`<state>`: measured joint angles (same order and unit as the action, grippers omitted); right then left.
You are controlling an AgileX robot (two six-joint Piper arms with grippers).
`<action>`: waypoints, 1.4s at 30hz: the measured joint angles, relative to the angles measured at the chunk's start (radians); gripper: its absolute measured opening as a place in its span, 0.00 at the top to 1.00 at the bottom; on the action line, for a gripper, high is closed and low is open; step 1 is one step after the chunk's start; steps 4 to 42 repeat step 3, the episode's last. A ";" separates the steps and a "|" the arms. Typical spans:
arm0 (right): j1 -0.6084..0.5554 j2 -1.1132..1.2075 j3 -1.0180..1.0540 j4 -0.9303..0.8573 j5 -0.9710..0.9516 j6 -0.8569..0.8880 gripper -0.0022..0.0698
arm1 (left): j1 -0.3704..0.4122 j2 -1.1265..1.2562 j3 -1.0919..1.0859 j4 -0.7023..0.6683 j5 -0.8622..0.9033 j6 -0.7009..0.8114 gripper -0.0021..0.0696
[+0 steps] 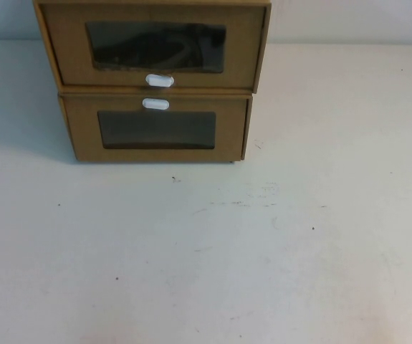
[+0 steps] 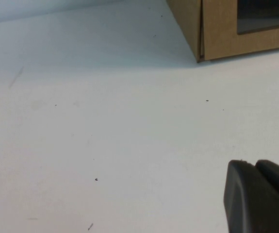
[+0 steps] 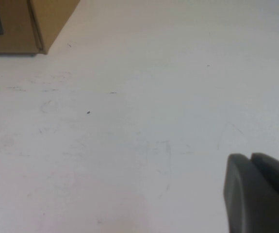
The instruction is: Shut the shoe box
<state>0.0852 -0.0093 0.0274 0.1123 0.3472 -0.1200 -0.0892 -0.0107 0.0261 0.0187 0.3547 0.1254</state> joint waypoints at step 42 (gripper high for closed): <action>0.000 0.000 0.000 0.000 0.000 0.000 0.99 | 0.000 0.000 0.000 0.000 0.000 0.000 0.97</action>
